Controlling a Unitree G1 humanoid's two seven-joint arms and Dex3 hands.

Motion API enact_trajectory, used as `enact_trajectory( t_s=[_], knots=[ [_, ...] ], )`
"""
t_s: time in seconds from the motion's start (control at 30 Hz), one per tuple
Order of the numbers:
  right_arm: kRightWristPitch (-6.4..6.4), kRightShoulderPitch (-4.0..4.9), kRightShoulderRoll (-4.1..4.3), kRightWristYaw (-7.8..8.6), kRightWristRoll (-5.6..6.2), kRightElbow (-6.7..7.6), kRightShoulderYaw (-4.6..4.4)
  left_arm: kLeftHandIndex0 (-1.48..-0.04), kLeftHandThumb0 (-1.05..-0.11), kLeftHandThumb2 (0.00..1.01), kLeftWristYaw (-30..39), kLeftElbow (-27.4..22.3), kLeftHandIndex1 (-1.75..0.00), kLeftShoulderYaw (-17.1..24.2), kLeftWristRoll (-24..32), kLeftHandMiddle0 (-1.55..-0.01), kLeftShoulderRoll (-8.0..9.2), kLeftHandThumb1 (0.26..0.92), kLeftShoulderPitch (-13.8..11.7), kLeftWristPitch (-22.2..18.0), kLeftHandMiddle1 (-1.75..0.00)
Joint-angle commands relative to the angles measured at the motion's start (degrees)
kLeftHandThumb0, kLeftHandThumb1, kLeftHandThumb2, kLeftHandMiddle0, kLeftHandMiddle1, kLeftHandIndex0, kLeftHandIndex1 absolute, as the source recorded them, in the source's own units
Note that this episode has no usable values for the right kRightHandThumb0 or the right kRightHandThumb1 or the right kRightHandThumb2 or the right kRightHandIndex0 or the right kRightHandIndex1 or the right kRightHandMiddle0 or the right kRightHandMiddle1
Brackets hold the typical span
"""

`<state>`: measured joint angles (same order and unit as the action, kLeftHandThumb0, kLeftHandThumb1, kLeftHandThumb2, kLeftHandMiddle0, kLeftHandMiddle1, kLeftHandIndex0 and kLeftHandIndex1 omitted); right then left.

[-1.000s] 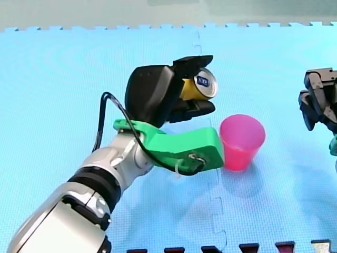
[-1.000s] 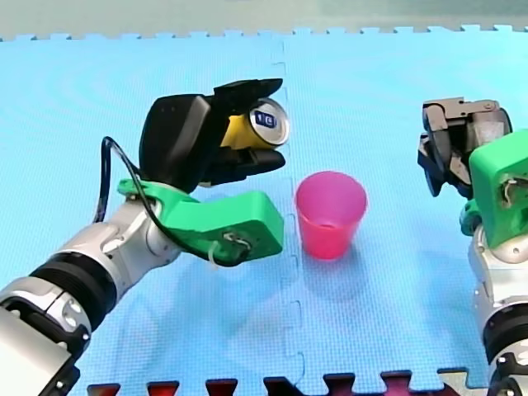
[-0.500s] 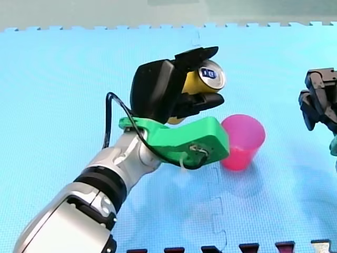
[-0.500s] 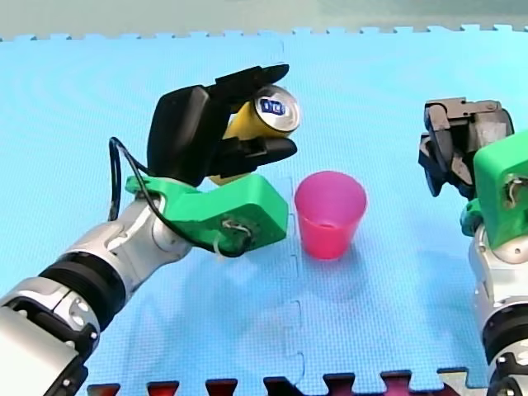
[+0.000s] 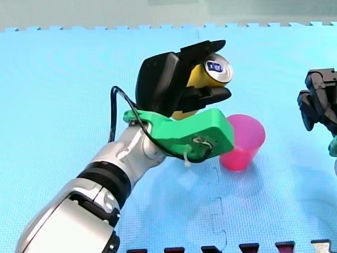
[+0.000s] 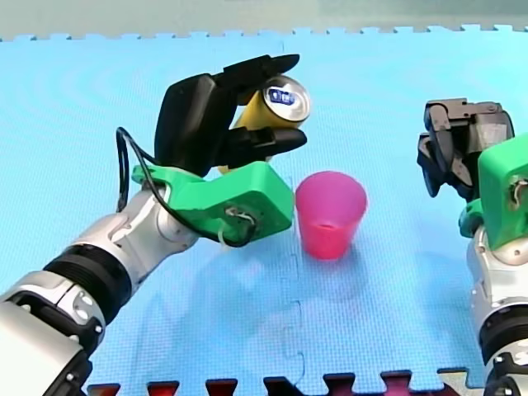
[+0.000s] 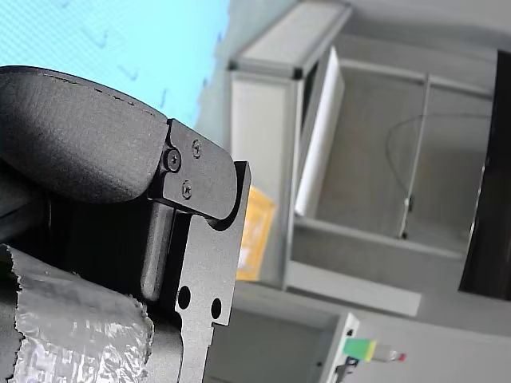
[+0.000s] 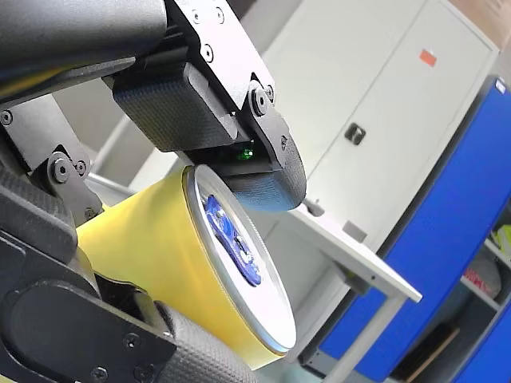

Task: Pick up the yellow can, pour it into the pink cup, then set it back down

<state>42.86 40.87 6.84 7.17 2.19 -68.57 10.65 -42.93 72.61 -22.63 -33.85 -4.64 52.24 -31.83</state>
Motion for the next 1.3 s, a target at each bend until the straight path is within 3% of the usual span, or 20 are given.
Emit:
enact_trajectory(
  t_s=[0.0,0.33,0.73,1.27],
  knots=[
    [0.34,-0.01,0.03,-0.25,0.21,0.10,0.14,-1.18,-0.394,0.00,-0.50,-0.17,0.00,-0.29,-0.32,-1.29,0.17,0.793,0.78,0.01,0.00],
    [0.82,-0.38,-0.05,-2.84,-1.11,0.60,-0.64,-1.19,-0.416,0.00,-2.53,0.81,0.00,-2.54,-3.10,-1.32,0.68,0.796,1.05,0.32,-0.01],
    [1.53,-0.93,-0.24,-2.88,-0.83,0.74,-0.45,-1.18,-0.415,0.01,-2.63,1.08,0.00,-5.46,-6.02,-1.40,1.31,0.817,1.73,2.30,-0.05],
    [1.65,-0.96,0.07,-2.18,-0.46,0.53,-0.16,-1.17,-0.392,0.01,-3.45,1.28,0.00,-6.88,-6.80,-1.40,1.08,0.851,1.96,4.11,-0.11]
  ],
)
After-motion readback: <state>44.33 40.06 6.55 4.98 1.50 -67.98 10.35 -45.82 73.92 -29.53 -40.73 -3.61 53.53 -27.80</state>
